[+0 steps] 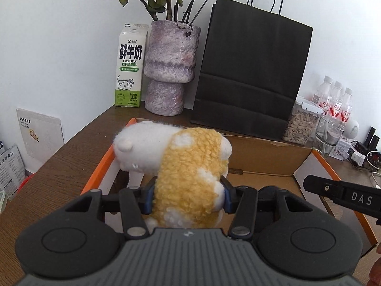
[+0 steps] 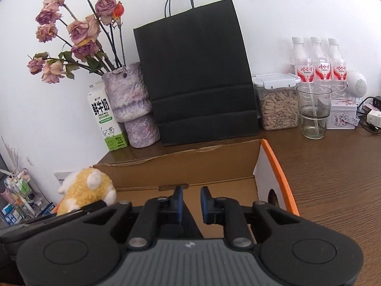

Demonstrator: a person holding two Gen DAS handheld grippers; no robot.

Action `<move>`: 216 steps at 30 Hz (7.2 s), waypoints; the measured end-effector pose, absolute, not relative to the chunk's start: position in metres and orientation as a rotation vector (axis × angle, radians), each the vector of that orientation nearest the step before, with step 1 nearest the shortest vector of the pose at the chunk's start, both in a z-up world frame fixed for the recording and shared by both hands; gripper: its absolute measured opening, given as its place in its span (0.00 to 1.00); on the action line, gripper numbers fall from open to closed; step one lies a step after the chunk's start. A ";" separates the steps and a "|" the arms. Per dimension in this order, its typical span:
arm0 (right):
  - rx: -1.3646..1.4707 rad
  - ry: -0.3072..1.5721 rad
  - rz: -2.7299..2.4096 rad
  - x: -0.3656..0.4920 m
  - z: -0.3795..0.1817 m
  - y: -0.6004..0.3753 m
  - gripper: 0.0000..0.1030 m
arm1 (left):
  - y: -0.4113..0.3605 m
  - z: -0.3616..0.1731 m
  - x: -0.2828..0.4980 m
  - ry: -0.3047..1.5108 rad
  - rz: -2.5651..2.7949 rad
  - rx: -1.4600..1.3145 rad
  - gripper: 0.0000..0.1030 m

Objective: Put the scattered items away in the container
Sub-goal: 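Carry plush toy and navy case into the box and open both grippers, then withdraw both grippers from the box back toward the remaining items, then grasp the frosted container with the right gripper while the left gripper grasps the mesh bag, then carry container and mesh bag over the box and open both grippers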

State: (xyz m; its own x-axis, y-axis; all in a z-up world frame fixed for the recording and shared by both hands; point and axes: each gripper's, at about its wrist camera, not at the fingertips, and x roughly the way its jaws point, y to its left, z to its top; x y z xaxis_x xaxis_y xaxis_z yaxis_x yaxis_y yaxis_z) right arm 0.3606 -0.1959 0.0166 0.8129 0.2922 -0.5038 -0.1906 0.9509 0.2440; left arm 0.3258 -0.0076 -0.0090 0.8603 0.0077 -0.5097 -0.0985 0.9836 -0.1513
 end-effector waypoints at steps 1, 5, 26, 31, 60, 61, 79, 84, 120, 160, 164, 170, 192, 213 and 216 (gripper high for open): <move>0.182 0.576 0.264 0.361 0.015 -0.195 0.15 | -0.007 -0.009 0.326 0.536 0.056 -0.176 0.50; 0.138 0.606 0.291 0.360 0.017 -0.186 0.46 | -0.011 -0.005 0.324 0.532 0.076 -0.147 0.90; 0.088 0.549 0.267 0.341 0.043 -0.190 1.00 | -0.009 0.006 0.308 0.463 0.165 -0.150 1.00; 0.067 0.531 0.277 0.332 0.051 -0.186 1.00 | -0.010 0.013 0.297 0.435 0.151 -0.162 1.00; -0.033 0.397 0.336 0.170 0.082 -0.196 1.00 | 0.009 0.048 0.149 0.320 0.103 -0.129 1.00; -0.036 0.396 0.336 0.164 0.082 -0.197 1.00 | 0.010 0.049 0.144 0.317 0.100 -0.128 1.00; -0.045 0.464 0.320 0.099 0.049 -0.222 1.00 | 0.026 0.035 0.077 0.318 0.076 -0.111 1.00; -0.044 0.502 0.317 0.090 0.034 -0.228 1.00 | 0.030 0.023 0.069 0.348 0.086 -0.118 1.00; -0.041 0.634 0.323 0.093 -0.012 -0.213 1.00 | 0.051 -0.017 0.055 0.452 0.143 -0.142 1.00; -0.046 0.602 0.269 0.147 -0.017 -0.186 0.62 | 0.030 -0.014 0.080 0.463 0.068 -0.129 1.00; -0.027 0.585 0.250 0.144 -0.014 -0.200 0.62 | 0.011 -0.012 0.093 0.463 0.025 -0.105 1.00; -0.002 0.579 0.215 0.144 -0.013 -0.221 0.62 | -0.021 -0.013 0.115 0.473 -0.043 -0.062 1.00; 0.043 0.579 0.225 0.148 -0.021 -0.251 0.62 | -0.069 -0.040 0.157 0.551 -0.072 0.061 0.55; 0.050 0.544 0.237 0.142 -0.013 -0.255 0.62 | -0.064 -0.021 0.142 0.470 -0.069 0.030 0.39; 0.045 0.532 0.245 0.145 -0.008 -0.253 0.62 | -0.062 -0.011 0.139 0.438 -0.077 0.018 0.38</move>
